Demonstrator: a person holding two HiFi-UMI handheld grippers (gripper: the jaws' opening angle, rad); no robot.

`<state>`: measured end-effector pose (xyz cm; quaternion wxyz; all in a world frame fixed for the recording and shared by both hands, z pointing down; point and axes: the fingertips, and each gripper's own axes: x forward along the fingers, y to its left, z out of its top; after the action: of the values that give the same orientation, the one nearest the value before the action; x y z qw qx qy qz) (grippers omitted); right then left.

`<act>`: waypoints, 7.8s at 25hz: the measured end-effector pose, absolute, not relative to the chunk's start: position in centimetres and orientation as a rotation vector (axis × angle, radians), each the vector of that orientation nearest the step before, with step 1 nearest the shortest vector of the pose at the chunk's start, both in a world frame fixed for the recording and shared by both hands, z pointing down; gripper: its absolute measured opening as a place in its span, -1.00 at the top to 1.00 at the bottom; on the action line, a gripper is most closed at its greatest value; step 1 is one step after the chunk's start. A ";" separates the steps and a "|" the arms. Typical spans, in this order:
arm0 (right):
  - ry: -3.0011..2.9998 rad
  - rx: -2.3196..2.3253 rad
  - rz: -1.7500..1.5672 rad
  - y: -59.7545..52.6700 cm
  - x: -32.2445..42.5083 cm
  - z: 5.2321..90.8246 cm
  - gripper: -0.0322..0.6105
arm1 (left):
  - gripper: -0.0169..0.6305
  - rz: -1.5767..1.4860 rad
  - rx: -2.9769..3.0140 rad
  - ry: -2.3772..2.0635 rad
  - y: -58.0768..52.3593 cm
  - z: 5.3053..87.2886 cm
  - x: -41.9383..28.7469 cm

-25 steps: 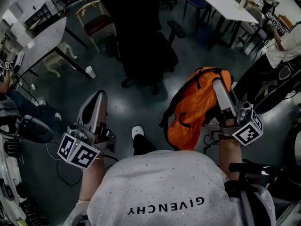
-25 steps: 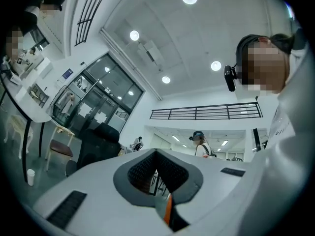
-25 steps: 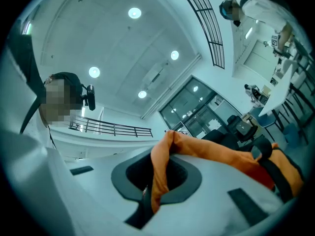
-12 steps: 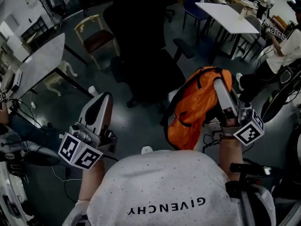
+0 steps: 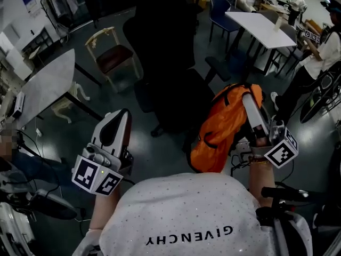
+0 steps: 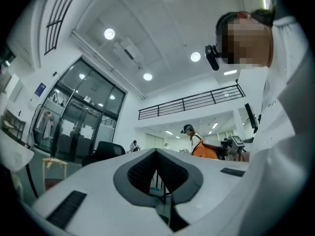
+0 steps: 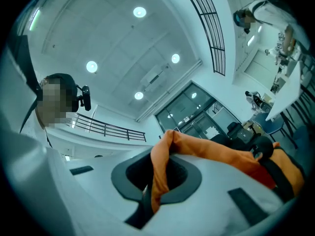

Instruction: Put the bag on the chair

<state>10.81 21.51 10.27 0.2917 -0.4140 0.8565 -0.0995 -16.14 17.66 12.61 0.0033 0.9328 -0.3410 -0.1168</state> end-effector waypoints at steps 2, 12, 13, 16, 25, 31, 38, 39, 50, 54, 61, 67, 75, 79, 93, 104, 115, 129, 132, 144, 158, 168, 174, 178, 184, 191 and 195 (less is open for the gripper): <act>2.273 -1.114 -0.268 20.9 9.9 11.7 0.88 | 0.95 -0.359 2.963 -1.045 17.3 13.9 -16.7; 2.318 -1.133 -0.371 20.0 10.4 14.6 0.88 | 0.95 -0.273 2.930 -1.006 16.9 17.2 -12.5; 2.324 -1.126 -0.374 19.7 10.2 14.8 0.88 | 0.95 -0.193 2.937 -1.067 16.5 17.9 -12.5; 2.330 -1.109 -0.397 18.0 9.6 15.0 0.88 | 0.95 -0.082 2.920 -1.107 15.7 19.2 -12.8; 2.379 -0.961 -0.339 4.6 9.4 11.4 0.88 | 0.95 -0.035 2.934 -1.167 4.5 16.9 -12.2; 2.425 -0.873 -0.311 -3.4 10.3 9.0 0.88 | 0.95 -0.140 2.880 -1.161 -1.7 14.9 -10.9; 2.508 -0.822 -0.349 -13.2 9.8 8.1 0.88 | 0.95 -0.139 2.836 -1.155 -7.9 13.8 -9.2; 2.525 -0.812 -0.350 -14.3 9.5 8.1 0.88 | 0.95 -0.122 2.815 -1.181 -9.0 13.8 -9.2; 2.501 -0.738 -0.520 -24.6 7.4 14.5 0.88 | 0.95 -0.113 2.671 -1.361 -18.8 17.2 -10.0; 2.547 -0.724 -0.552 -27.6 5.7 16.3 0.88 | 0.95 0.007 2.638 -1.438 -21.1 18.5 -10.6; 2.634 -0.788 -0.569 -30.0 3.2 22.8 0.88 | 0.95 0.176 2.561 -1.414 -23.1 23.8 -11.2; 2.628 -0.876 -0.653 -31.3 2.1 28.9 0.88 | 0.95 0.070 2.530 -1.359 -23.7 28.3 -10.9; 2.728 -0.949 -0.757 -30.8 1.1 35.5 0.88 | 0.95 -0.001 2.448 -1.322 -24.2 32.1 -10.5; 2.715 -0.990 -0.872 -30.3 1.3 38.2 0.88 | 0.95 0.005 2.423 -1.299 -24.2 33.2 -10.1; 2.608 -1.121 -1.307 -29.1 3.9 47.3 0.87 | 0.95 0.092 2.425 -1.270 -24.0 34.8 -8.4; 2.660 -1.229 -1.451 -28.8 3.7 54.6 0.86 | 0.95 0.083 2.375 -1.218 -25.8 36.7 -9.2; 2.766 -1.443 -1.493 -28.0 6.2 59.1 0.86 | 0.95 0.079 2.385 -1.218 -25.9 37.4 -10.2; 2.671 -1.538 -1.608 -24.3 9.7 59.5 0.86 | 0.95 0.200 2.309 -1.381 -22.0 42.6 -11.4; 2.656 -1.551 -1.630 -23.5 10.7 59.8 0.86 | 0.95 0.182 2.277 -1.401 -20.9 43.1 -11.1; 2.898 -1.736 -1.680 -19.5 11.6 65.3 0.86 | 0.95 0.197 2.246 -1.379 -20.1 44.1 -11.4; 2.678 -1.781 -2.063 -13.1 15.4 68.6 0.87 | 0.95 0.268 2.303 -1.326 -16.7 44.2 -9.7; 2.739 -1.867 -2.007 -11.6 17.1 69.2 0.86 | 0.95 0.239 2.292 -1.264 -15.8 44.7 -7.8; 2.763 -1.794 -2.051 -12.6 15.6 69.2 0.83 | 0.95 0.263 2.243 -1.264 -16.3 45.9 -9.6; 2.797 -1.695 -2.058 -11.8 15.6 69.2 0.82 | 0.95 0.260 2.223 -1.295 -15.4 45.7 -9.5; 2.764 -1.643 -2.051 -11.4 15.6 69.9 0.72 | 0.95 0.298 2.199 -1.337 -14.7 46.2 -10.1; 2.739 -1.632 -1.953 -10.6 16.0 68.2 0.71 | 0.95 0.256 2.188 -1.385 -12.3 44.9 -10.2; 2.734 -1.648 -1.910 -10.4 15.7 67.0 0.66 | 0.95 0.109 2.144 -1.412 -11.6 43.3 -11.6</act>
<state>15.68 -10.41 67.05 -0.2852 -0.4247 0.7043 -0.4921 -11.63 -11.58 43.25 0.2821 0.8005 -0.5273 0.0407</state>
